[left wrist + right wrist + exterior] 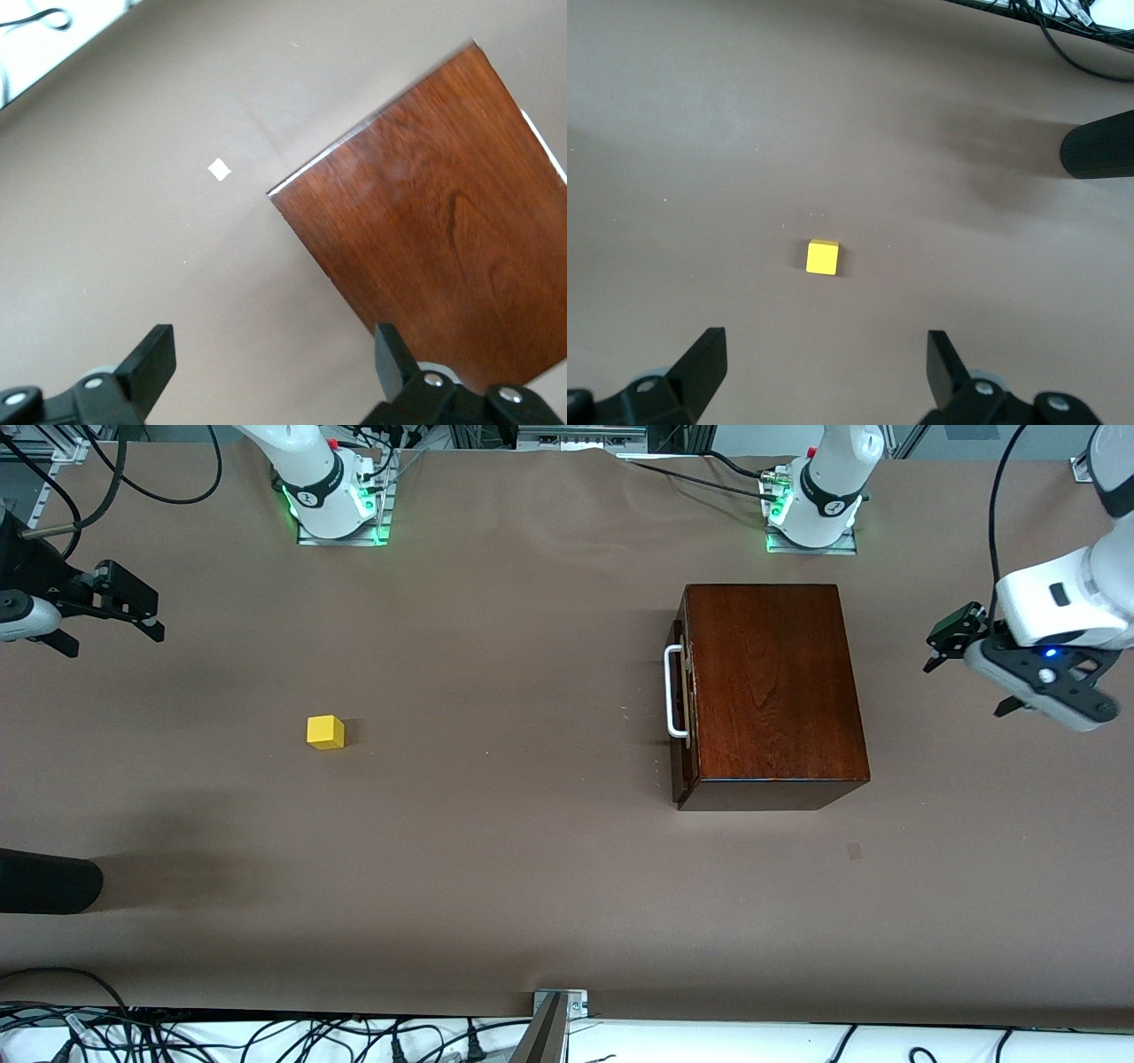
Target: Open drawer, take yellow block, close drawer
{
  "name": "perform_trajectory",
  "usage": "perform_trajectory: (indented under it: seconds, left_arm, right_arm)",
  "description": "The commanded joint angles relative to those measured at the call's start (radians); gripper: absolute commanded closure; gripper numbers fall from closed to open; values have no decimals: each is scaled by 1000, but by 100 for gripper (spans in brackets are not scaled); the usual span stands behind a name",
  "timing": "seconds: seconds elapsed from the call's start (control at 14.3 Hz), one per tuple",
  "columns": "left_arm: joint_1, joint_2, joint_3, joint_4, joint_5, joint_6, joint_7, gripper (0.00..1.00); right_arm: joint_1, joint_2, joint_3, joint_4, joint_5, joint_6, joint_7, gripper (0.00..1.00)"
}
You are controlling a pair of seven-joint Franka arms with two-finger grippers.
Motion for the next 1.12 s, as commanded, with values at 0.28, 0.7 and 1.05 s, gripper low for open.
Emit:
perform_trajectory:
  seconds: [0.28,0.7,1.05]
  left_arm:
    - [-64,-102,114,-103,-17,56,-362,0]
    - [-34,-117,123,-167,-16,53,-347,0]
    - [-17,-114,91,-165,-16,54,-362,0]
  right_arm:
    - [-4,3,7,18,3,-19,-15,0]
    - [-11,14,4,18,4,-11,-1,0]
    - [5,21,16,20,-8,-2,-4,0]
